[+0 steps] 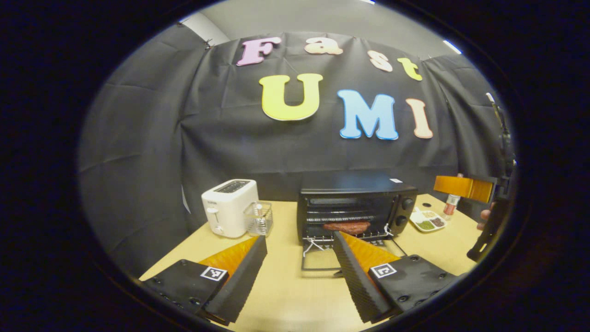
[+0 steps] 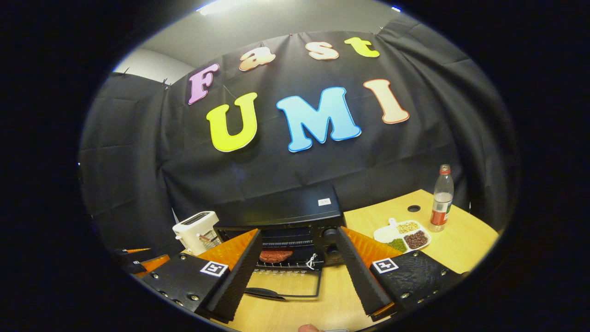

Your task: Open the electric oven with the left hand, put the food in, and close the electric oven.

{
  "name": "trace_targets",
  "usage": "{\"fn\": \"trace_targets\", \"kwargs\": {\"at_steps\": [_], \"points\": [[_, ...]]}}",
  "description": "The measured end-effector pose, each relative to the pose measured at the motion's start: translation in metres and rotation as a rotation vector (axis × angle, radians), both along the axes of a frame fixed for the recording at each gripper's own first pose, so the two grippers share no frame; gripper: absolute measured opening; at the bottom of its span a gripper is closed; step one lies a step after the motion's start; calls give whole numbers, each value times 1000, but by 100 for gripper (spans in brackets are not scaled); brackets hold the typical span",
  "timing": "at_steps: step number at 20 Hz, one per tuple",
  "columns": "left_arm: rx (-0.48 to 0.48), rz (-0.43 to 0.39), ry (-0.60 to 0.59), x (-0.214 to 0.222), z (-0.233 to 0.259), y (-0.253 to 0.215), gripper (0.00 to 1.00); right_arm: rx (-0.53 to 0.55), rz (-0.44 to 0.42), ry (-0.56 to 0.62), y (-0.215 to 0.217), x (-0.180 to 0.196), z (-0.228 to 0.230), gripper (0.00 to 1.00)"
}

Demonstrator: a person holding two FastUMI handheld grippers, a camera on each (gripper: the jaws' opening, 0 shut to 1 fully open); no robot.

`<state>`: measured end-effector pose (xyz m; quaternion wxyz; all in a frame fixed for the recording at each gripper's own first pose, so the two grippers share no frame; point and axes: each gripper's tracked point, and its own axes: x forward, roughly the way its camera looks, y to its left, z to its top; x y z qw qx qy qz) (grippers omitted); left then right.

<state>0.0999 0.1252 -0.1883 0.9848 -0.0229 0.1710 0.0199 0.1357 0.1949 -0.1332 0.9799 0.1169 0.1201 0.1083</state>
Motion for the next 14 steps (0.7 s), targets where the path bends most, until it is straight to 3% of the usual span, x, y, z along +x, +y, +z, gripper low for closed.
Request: {"fn": "trace_targets", "kwargs": {"at_steps": [7,8,9,10,12,14], "points": [[-48,-108,123,5,-59,-72,97,-92,-75,-31,-61,-34,17,98],[-64,-116,142,7,-68,-80,92,-106,-95,-34,-71,-37,19,98],[-78,-123,162,8,-76,-87,100,-119,-115,-33,-80,-42,18,98],[-94,-131,184,11,-85,-94,96,-128,-133,-30,-89,-46,19,98],[-110,-137,235,16,-105,-103,100,-143,-166,-26,-105,-54,20,98],[-101,-145,280,20,-123,-113,98,-163,-197,-20,-118,-59,17,98]]}}
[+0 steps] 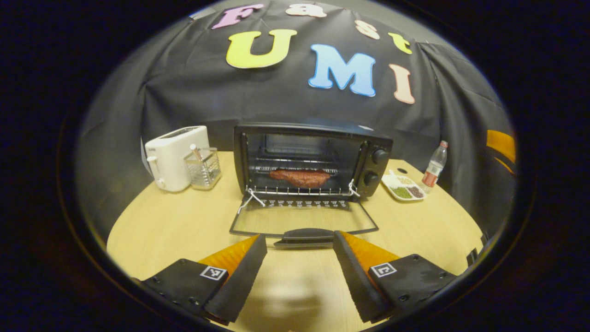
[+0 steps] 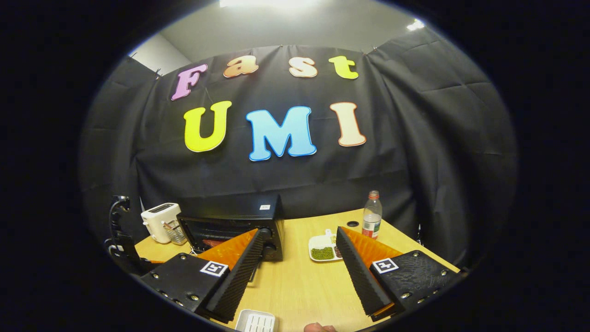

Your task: Open the electric oven with the left hand, put the food in, and close the electric oven.

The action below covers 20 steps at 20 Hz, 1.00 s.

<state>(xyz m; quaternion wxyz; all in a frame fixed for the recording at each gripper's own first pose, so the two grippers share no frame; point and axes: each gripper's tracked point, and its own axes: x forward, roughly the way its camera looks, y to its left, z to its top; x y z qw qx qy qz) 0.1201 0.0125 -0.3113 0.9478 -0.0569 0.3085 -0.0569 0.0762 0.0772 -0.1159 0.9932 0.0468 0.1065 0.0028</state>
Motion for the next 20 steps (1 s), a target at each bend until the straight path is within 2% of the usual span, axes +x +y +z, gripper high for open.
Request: {"fn": "trace_targets", "kwargs": {"at_steps": [1,3,5,7,8,9,12,13,17,20], "points": [[10,-9,18,1,-9,-5,93,-10,-13,6,-5,-3,-2,98],[30,-38,60,1,-28,-16,100,-26,-30,20,-11,-10,-6,98],[42,-58,102,1,-46,-22,100,-38,-42,32,-13,-17,-9,98],[49,-59,136,2,-63,-22,92,-56,-48,42,-15,-22,-10,98],[51,-56,145,5,-69,-21,100,-66,-46,45,-14,-25,-10,98],[50,-53,154,7,-75,-22,98,-78,-42,48,-14,-27,-10,98],[54,-42,180,13,-89,-23,100,-112,-34,59,-12,-32,-13,98],[58,-38,187,15,-94,-22,98,-116,-31,65,-11,-33,-14,98],[91,-30,175,28,-99,-21,100,-119,-23,84,-8,-33,-17,98],[106,-16,151,29,-98,-22,97,-122,-17,71,-6,-30,-14,98]]}}
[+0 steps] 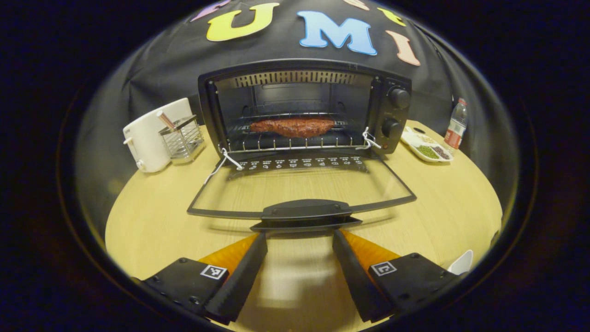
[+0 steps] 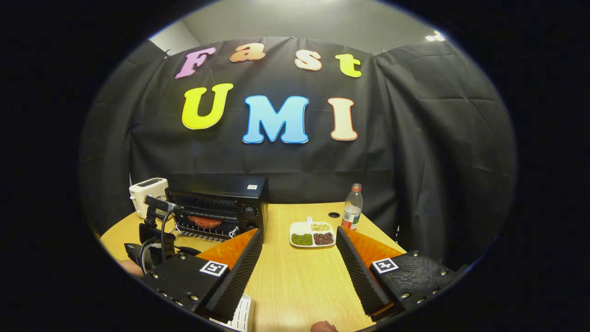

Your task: Open the electric oven with the left hand, put the food in, and close the electric oven.

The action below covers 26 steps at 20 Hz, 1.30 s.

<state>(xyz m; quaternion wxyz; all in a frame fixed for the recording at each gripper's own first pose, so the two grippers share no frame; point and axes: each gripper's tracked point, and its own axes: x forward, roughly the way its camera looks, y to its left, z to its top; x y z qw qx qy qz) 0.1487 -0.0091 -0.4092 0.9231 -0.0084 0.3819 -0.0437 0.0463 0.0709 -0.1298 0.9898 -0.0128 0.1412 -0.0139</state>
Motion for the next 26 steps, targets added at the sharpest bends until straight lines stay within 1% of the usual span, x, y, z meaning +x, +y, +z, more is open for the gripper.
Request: {"fn": "trace_targets", "kwargs": {"at_steps": [3,4,6,7,8,9,10,13,14,16,21,24,25,26], "points": [[24,3,-3,-1,3,0,100,6,17,-11,4,1,2,98],[28,4,-14,0,6,0,97,5,21,-13,5,2,3,98],[31,-1,-44,-3,17,2,97,10,29,-17,7,0,3,98],[30,-2,-58,-2,23,2,100,14,35,-17,8,0,2,98],[30,-2,-71,-2,27,2,97,14,41,-15,10,-1,1,98],[28,-1,-81,-2,33,2,97,14,48,-12,11,-1,0,98],[25,1,-93,-2,38,2,100,15,55,-9,13,-1,-2,98],[30,-3,-136,0,58,4,100,22,70,-3,17,1,-3,98],[29,-3,-152,0,64,4,97,24,72,-5,17,3,-4,98],[23,-1,-182,2,77,7,97,28,75,-1,17,3,-5,98],[-2,16,-226,13,96,7,97,42,72,2,19,10,-8,98],[7,12,-269,22,109,7,96,43,71,7,21,10,-11,98],[13,7,-289,28,114,7,100,46,70,9,21,11,-13,98],[25,-3,-306,34,119,7,100,47,68,13,21,11,-14,98]]}}
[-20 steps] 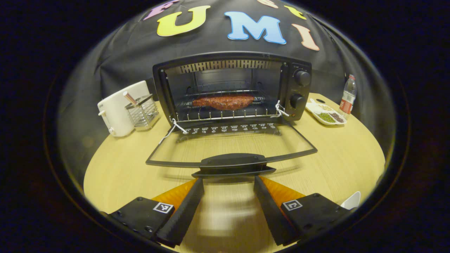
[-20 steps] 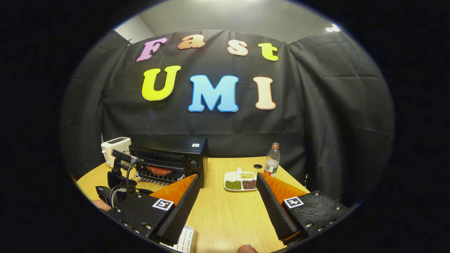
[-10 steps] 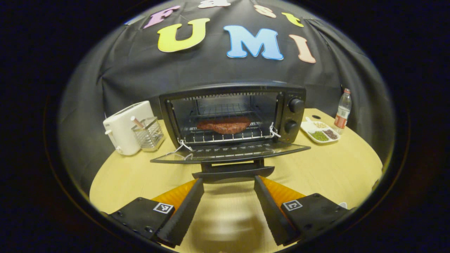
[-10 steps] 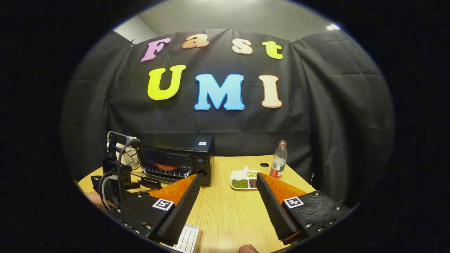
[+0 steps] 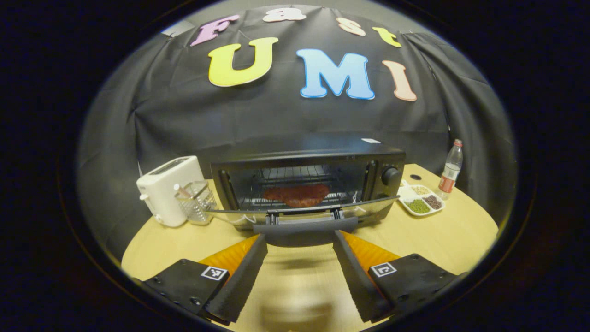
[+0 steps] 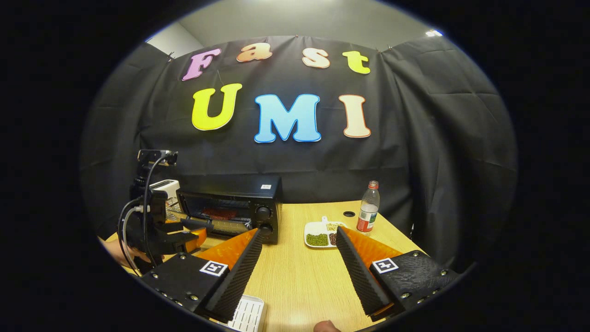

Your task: Open the electric oven with the left hand, put the food in, and close the electric oven.

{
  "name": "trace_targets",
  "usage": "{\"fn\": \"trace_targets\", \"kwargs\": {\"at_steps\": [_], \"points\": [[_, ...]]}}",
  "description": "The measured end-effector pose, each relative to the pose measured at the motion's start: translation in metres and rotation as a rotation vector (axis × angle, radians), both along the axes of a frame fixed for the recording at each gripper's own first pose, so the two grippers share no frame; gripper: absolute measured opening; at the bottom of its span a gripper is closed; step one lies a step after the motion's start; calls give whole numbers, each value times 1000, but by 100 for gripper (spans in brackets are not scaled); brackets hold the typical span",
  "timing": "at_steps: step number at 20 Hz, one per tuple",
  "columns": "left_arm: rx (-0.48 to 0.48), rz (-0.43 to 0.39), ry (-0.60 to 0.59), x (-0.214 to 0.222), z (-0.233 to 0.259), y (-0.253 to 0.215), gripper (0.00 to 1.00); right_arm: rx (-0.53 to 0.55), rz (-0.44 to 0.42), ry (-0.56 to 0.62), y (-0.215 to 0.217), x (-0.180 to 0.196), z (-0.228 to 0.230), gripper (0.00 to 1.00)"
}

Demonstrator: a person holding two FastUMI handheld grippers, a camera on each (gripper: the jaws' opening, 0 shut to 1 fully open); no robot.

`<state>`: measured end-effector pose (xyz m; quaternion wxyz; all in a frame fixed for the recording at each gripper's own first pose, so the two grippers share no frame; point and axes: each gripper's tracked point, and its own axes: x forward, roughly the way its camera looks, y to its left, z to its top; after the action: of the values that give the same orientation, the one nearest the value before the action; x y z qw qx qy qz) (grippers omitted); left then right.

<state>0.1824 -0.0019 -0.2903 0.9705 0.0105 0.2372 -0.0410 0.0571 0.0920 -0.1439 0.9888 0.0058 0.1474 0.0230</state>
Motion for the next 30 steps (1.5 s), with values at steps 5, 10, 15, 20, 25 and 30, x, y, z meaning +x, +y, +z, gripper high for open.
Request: {"fn": "trace_targets", "kwargs": {"at_steps": [5,10,15,20,25,30], "points": [[-26,-19,-80,20,26,-8,97,3,-18,-6,-3,-2,2,98],[-61,-48,-206,13,80,-25,98,0,-8,-42,-10,6,16,98],[-39,-3,-328,-30,151,-28,96,39,35,-109,-34,7,51,98],[-38,78,-397,-90,204,-29,96,26,65,-146,-74,-7,74,98],[-26,140,-435,-147,237,-25,100,31,120,-168,-96,-24,93,98],[-25,148,-457,-189,267,-9,100,54,137,-226,-94,-37,127,98]]}}
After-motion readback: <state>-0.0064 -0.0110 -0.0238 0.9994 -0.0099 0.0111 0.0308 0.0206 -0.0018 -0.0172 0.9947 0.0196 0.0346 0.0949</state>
